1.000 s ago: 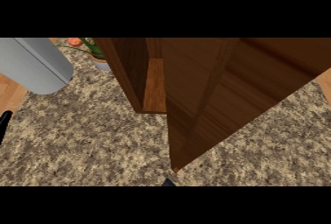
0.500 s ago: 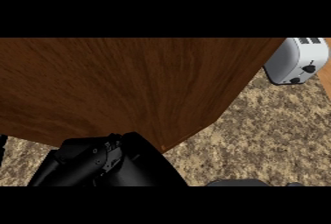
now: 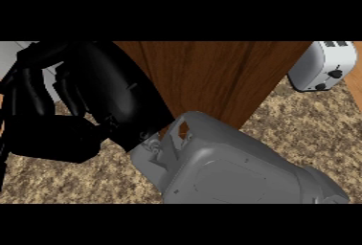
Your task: Pick up the wine, place it into the cabinet and close the cabinet
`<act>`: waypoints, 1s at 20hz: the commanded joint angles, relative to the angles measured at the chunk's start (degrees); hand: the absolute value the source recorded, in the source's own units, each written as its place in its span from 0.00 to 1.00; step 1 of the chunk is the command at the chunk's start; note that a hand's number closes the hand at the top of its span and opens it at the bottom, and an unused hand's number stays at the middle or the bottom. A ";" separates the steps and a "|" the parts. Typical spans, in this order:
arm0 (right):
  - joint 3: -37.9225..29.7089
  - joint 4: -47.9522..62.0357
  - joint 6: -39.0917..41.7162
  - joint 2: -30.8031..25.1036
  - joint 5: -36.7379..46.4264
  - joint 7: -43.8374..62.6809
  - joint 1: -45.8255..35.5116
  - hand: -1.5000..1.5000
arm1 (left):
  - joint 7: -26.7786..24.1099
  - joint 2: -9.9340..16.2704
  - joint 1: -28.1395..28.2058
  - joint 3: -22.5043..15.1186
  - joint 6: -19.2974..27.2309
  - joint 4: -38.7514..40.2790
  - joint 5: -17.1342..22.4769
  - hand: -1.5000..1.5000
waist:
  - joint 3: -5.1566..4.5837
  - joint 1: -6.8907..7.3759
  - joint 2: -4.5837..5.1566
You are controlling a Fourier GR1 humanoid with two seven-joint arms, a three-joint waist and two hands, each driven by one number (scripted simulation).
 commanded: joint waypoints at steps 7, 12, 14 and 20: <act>-9.20 22.28 6.64 0.32 -4.29 -13.36 -4.90 1.00 | 3.18 -3.61 -6.87 -1.13 3.35 2.63 -3.83 0.00 | 0.05 -0.85 0.26; -12.47 27.25 11.82 -1.92 -3.40 -16.71 -4.73 1.00 | 4.29 -3.55 -3.54 -1.06 2.79 -0.85 -4.45 0.00 | 0.07 -0.58 0.17; -12.71 27.53 12.82 -3.00 -3.36 -17.73 -3.72 1.00 | 3.15 -3.07 -1.95 0.72 -0.57 1.35 -3.53 0.00 | 0.03 -0.45 0.14; -12.13 32.04 13.19 -3.96 -0.63 -21.46 -3.73 1.00 | 4.79 -3.41 -4.77 0.47 1.23 0.65 -3.74 0.00 | 0.04 -0.08 0.45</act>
